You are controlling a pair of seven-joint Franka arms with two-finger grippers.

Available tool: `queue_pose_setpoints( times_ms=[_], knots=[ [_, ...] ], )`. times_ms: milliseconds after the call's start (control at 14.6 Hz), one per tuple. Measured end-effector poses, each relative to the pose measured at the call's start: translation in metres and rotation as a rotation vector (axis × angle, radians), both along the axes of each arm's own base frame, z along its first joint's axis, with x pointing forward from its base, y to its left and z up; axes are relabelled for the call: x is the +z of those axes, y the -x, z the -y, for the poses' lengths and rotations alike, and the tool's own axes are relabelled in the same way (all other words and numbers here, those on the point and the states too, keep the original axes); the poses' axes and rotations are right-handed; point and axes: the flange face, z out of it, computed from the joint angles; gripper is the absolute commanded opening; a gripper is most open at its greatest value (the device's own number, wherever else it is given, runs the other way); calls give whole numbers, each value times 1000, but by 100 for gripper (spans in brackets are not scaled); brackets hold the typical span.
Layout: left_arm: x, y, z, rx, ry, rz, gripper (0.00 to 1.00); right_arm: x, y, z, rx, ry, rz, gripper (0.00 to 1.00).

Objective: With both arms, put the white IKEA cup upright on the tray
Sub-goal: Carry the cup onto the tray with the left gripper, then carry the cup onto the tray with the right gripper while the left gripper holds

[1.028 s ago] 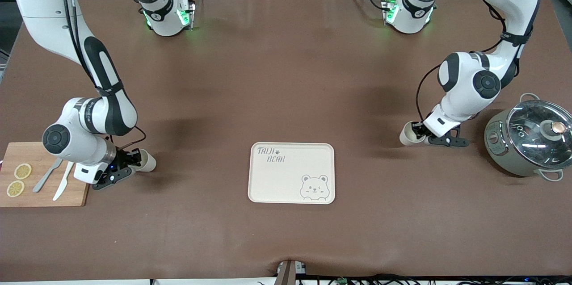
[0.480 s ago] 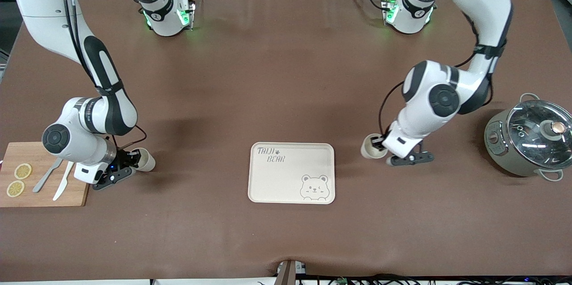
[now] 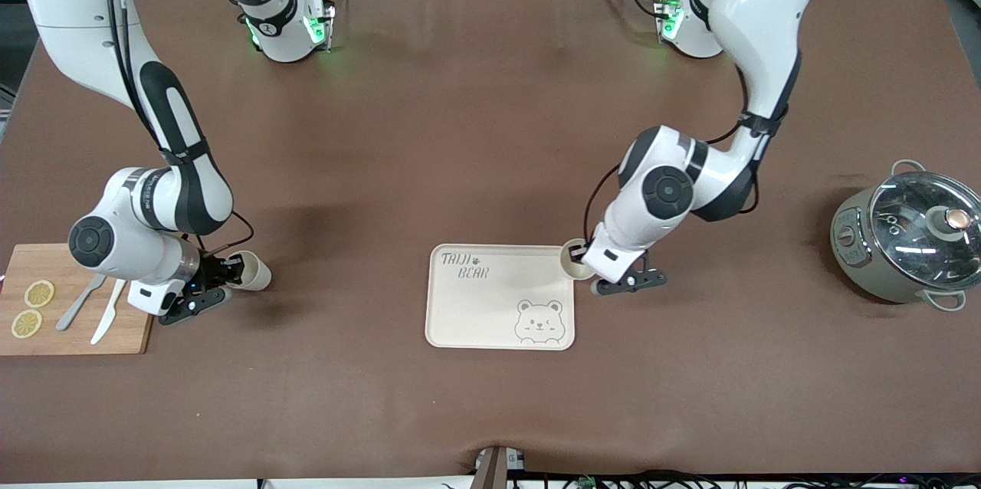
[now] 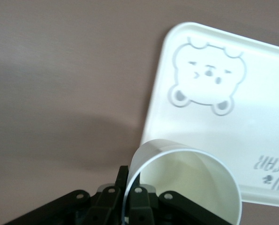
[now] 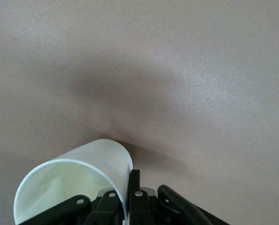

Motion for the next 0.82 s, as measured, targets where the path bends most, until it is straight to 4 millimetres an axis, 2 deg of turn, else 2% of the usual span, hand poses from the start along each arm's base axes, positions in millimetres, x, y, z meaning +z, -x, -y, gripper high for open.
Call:
queue_pose_setpoints(
  times_ms=[206, 343, 548, 823],
  knots=[
    [-2, 5, 35, 22, 15, 5, 0, 25, -4, -16, -85, -11, -39, 0],
    [-3, 8, 48, 24, 18, 6, 0, 53, -6, -42, -164, -16, -74, 0],
    [-10, 7, 52, 18, 5, 12, 0, 95, -5, -101, -300, -25, -113, 0],
    [-26, 5, 56, 8, -5, 10, 0, 127, 6, -185, -503, -52, -130, 0]
  ],
)
